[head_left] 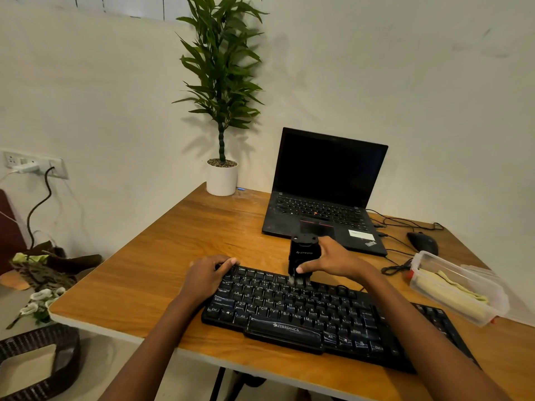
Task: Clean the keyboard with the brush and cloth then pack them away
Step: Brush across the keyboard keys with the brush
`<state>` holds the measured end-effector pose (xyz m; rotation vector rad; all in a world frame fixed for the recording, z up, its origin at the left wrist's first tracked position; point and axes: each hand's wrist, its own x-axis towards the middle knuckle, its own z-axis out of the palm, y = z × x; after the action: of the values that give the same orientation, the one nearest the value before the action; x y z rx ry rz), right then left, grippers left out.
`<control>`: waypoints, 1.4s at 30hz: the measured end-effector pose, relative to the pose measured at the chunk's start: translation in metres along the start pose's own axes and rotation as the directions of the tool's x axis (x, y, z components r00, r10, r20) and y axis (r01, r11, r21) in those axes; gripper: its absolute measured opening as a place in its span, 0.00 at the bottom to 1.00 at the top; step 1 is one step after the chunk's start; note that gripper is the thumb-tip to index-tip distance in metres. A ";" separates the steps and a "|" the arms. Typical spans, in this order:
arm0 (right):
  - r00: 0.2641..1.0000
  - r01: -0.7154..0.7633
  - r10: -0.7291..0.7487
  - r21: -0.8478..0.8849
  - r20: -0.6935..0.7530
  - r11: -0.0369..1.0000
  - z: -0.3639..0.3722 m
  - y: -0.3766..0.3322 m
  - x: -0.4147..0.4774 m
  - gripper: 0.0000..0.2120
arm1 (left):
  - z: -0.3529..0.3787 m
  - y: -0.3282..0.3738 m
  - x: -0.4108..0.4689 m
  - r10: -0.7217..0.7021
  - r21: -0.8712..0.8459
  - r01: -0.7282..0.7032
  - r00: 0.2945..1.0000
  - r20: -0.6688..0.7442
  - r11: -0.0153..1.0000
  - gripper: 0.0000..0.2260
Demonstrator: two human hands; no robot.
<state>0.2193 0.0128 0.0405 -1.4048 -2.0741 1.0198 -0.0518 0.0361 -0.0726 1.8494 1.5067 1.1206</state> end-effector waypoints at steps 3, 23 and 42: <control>0.999 0.001 -0.001 0.010 0.046 1.000 0.001 -0.005 0.002 0.21 | -0.002 0.003 -0.001 0.003 0.011 -0.003 1.000 0.000 1.000 0.13; 0.993 -0.074 0.082 -0.103 0.085 0.992 -0.023 0.001 -0.005 0.18 | -0.001 0.002 0.000 0.007 0.065 -0.007 1.000 -0.004 0.998 0.17; 1.000 0.029 -0.030 -0.027 -0.010 0.999 0.014 -0.005 0.019 0.20 | -0.002 0.004 -0.002 0.007 0.038 -0.007 1.000 0.002 0.999 0.20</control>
<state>0.1996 0.0247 0.0347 -1.3855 -2.1015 0.9744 -0.0514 0.0330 -0.0686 1.8823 1.5318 1.1002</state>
